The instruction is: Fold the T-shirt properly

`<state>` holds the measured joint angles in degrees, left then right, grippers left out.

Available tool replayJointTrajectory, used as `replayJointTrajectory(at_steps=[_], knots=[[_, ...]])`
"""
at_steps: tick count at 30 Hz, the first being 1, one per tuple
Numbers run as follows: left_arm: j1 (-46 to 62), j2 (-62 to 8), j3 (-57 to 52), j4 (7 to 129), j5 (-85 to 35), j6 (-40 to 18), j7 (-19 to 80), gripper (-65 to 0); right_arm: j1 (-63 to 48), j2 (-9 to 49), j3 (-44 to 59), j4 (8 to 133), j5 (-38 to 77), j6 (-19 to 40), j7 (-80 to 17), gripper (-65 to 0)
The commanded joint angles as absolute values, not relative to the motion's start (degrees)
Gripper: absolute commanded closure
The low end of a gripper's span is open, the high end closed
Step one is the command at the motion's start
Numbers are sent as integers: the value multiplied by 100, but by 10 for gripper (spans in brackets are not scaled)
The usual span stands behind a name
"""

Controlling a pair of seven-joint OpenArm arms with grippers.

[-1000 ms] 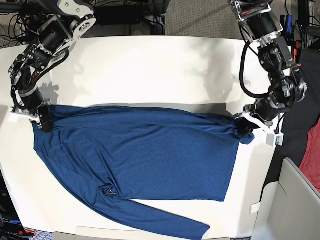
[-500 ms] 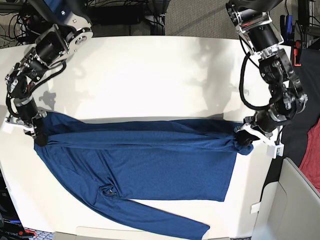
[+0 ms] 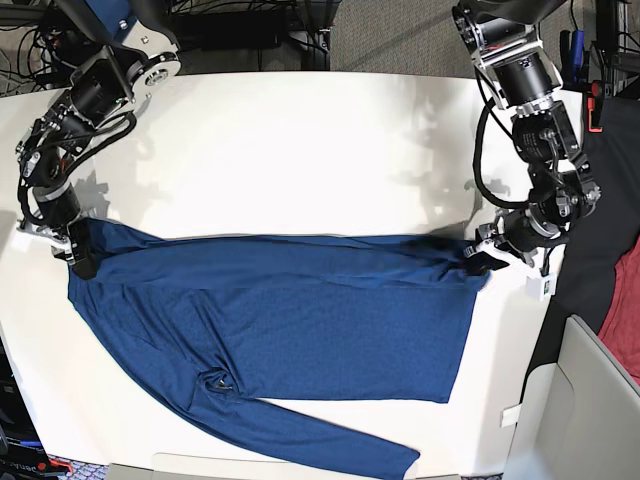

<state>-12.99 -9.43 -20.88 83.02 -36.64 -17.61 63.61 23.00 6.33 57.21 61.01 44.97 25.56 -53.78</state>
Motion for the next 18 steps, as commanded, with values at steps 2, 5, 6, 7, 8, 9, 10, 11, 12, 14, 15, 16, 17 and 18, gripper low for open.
replayJointTrajectory(at_steps=[2,5,6,7,8,9,10,11,12,14,15,16,17,18], knots=[[-1420,-1033,-2123,8470,-3767,-1771,6308,-196,2431,725,5701,6211,4681,2642,-5429,-271],[-1323,-1121,-2105,8576,-3785,-1771,6325,-198,2422,901,5727,6229,4699,2659,-5833,-296],[-1262,-1130,-2105,8576,-3785,-1771,6325,-201,2378,936,5727,6334,4734,2668,-5886,-296],[-1226,-1165,-2123,8576,-3793,-1771,6325,-206,2299,936,5727,6457,4822,2668,-5886,-296],[-1191,-1174,-2149,8585,-3793,-1771,6325,-209,2211,971,5727,6598,4919,2677,-5895,-296],[-1191,-1182,-2158,8611,-3793,-1771,6325,-211,2123,980,5727,6738,5007,2677,-5903,-296],[-1147,-1182,-2167,8673,-3793,-1771,6325,-211,2018,1007,5727,6888,5059,2677,-5903,-296],[-1033,-1182,-2167,8752,-3793,-1771,6360,-211,1912,1086,5727,7011,5112,2677,-5903,-297],[-954,-1174,-2167,8857,-3793,-1771,6387,-211,1824,1138,5727,7108,5112,2677,-5903,-297],[-848,-1156,-2167,9077,-3793,-1771,6448,-211,1622,1218,5736,7345,5112,2686,-5903,-298],[-831,-1156,-2158,9156,-3793,-1771,6501,-211,1534,1218,5736,7459,5121,2686,-5903,-298],[-831,-1147,-2158,9218,-3793,-1771,6554,-211,1437,1218,5736,7574,5174,2695,-5903,-298],[-831,-1147,-2158,9262,-3793,-1771,6633,-211,1314,1218,5736,7714,5270,2695,-5903,-298],[-831,-1138,-2158,9270,-3793,-1771,6677,-211,1226,1218,5736,7802,5323,2695,-5903,-298]])
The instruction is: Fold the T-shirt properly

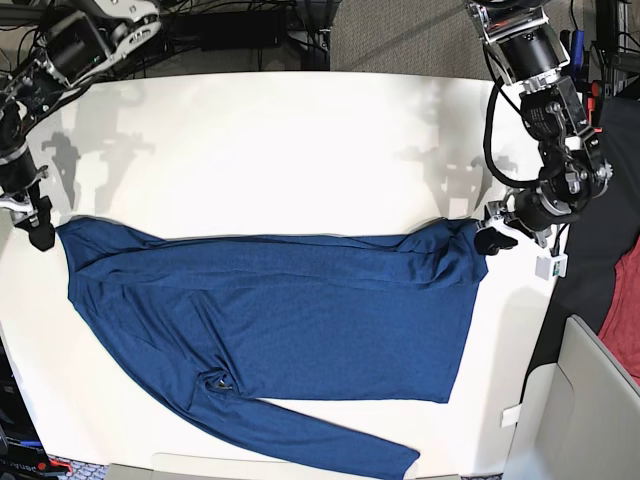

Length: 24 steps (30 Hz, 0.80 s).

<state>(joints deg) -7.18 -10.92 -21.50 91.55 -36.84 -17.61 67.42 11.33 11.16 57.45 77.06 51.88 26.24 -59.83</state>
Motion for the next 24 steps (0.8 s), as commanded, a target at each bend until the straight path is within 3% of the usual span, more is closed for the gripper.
replayJointTrajectory(at_steps=[1,10,24], knots=[[-831,-1112,-2158,9270,-3793,-1771,6695,-212,1147,1218,5736,7899,5349,2695,-5903,-298],[-875,-1015,-2114,8796,-3793,-1771,6668,-282,980,1165,5736,7943,5341,2659,-5877,-298],[-1358,-910,-2105,7618,-3793,-1771,6167,-283,1007,1165,5736,7943,5112,2659,-5868,-298]])
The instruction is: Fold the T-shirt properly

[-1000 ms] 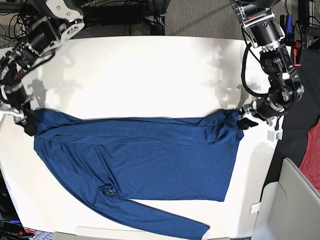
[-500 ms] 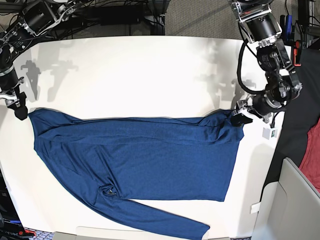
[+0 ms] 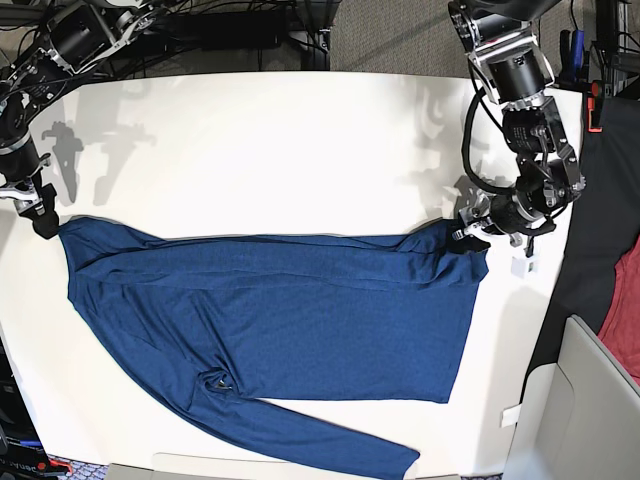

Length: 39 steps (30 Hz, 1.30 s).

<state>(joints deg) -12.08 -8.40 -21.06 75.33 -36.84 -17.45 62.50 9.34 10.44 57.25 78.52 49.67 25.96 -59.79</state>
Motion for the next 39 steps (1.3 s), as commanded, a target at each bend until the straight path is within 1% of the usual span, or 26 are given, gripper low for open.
replayJointTrajectory(at_steps=[1,7,13,16,19,25,33,34,36,39], knots=[[-1367,-910,-2105,7547,-3793,-1771,6158,-283,998,1165,5736,7943,5112,2659,-5868,-298],[-1437,-901,-2105,7213,-3802,-1771,6009,-281,980,1165,5736,7943,5112,2651,-5868,-298],[-1191,-919,-2167,8268,-3943,-1771,6352,-282,980,1165,5736,7943,5112,2651,-5868,-298],[-1103,-1042,-2167,8453,-3943,-1771,6352,-282,980,1165,5736,7943,5121,2651,-5868,-298],[-1068,-1077,-2167,8215,-3934,-1771,6290,-282,989,1156,5736,7943,5121,2651,-5868,-298],[-1068,-1077,-2158,7565,-3934,-1771,5851,-282,989,1156,5736,7943,5130,2651,-5868,-298],[-1253,-1007,-2105,7081,-3952,-1771,5833,-280,980,1156,5736,7943,5138,2651,-5886,-298],[-1305,-945,-2105,7011,-3952,-1771,5833,-274,980,1156,5736,7943,5138,2651,-5895,-298],[-1349,-910,-2105,6914,-3952,-1771,5833,-231,927,1156,5736,7952,5138,2651,-5895,-298],[-1358,-875,-2105,6897,-3952,-1771,5859,-119,822,1156,5736,7987,5147,2651,-5895,-298]])
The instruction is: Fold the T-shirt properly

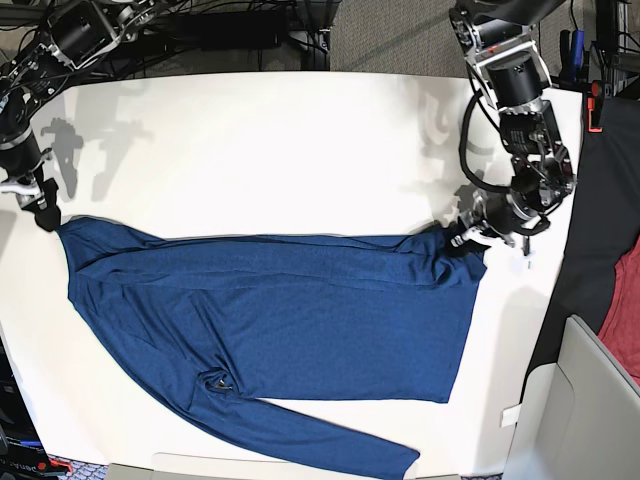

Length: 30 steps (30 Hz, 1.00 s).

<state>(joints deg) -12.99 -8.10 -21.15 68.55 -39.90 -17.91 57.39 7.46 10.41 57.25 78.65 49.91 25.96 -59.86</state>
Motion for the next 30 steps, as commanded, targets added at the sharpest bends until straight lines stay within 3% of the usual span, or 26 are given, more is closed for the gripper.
replayJointTrajectory(at_steps=[1,4,16,26,28,30], knots=[[-1358,-875,-2105,6897,-3952,-1771,5886,-80,796,1156,5745,7987,5147,2651,-5895,-298],[-1358,-875,-2105,6897,-3952,-1771,5903,-17,611,1156,5982,7987,5147,2651,-5895,-298],[-1323,-910,-2114,6923,-3952,-1771,5912,-21,1332,1130,5930,7451,4453,2651,-5877,-298],[-1314,-910,-2141,6923,-3952,-1771,5912,-21,2070,699,5684,6879,3521,2651,-5859,-293],[-1314,-919,-2149,6941,-3952,-1771,5982,-20,2088,629,5692,6888,3459,2651,-5859,-249],[-1314,-919,-2158,7143,-3952,-1771,6141,-19,2079,620,5710,6897,3477,2651,-5859,-151]])
